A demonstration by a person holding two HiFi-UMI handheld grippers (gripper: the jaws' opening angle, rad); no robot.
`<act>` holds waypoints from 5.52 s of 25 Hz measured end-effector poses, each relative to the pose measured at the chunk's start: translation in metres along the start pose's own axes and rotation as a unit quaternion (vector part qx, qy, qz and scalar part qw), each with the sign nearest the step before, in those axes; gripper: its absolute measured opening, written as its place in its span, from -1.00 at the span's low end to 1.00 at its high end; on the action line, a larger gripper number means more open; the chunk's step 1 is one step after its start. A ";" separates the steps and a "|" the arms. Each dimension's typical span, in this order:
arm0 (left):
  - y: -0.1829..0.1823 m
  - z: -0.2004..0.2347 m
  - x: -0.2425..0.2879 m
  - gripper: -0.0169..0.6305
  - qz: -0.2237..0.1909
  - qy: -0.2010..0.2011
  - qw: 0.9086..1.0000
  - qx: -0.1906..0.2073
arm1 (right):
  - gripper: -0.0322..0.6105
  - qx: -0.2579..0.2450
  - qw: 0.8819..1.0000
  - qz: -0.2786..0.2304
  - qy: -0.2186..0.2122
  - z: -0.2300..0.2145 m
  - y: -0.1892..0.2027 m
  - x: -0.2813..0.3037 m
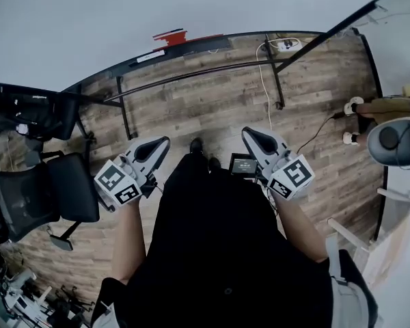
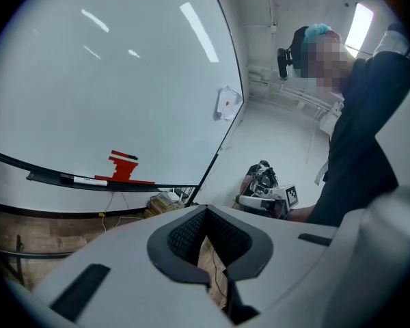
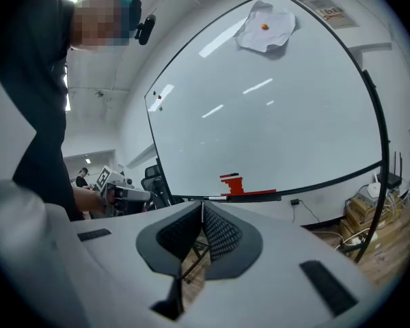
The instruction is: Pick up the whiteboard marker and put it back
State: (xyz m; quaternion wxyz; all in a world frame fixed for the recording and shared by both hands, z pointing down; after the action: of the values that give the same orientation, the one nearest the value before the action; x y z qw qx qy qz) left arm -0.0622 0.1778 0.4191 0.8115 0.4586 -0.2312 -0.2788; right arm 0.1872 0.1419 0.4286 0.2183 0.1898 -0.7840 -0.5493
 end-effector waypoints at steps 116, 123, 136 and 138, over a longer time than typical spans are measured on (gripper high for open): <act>-0.018 0.289 0.136 -0.60 0.414 -0.179 0.796 0.404 | -0.84 -0.057 0.997 0.040 -0.041 -0.131 -0.079 0.182; -0.015 0.289 0.135 -0.65 0.417 -0.180 0.791 0.411 | -0.84 -0.056 0.997 0.041 -0.035 -0.132 -0.078 0.179; -0.017 0.289 0.134 -0.68 0.427 -0.185 0.786 0.408 | -0.84 -0.049 0.997 0.041 -0.033 -0.132 -0.077 0.177; -0.018 0.289 0.134 -0.69 0.423 -0.182 0.789 0.406 | -0.84 -0.050 0.997 0.039 -0.033 -0.132 -0.077 0.177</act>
State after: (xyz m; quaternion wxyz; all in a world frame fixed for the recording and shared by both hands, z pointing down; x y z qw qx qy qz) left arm -0.1501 -0.0962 0.5563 0.5298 0.5431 -0.6375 0.1341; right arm 0.1171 -0.0811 0.4192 0.2230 0.1300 -0.7693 -0.5844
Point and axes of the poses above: the fingertips, and each gripper's own axes: x forward along the fingers, z to its left, y out of its underside, the point moved 4 cm from there along -x, backward along the fingers, and after that the axes turned 4 degrees about -z, right-handed, at the moved point
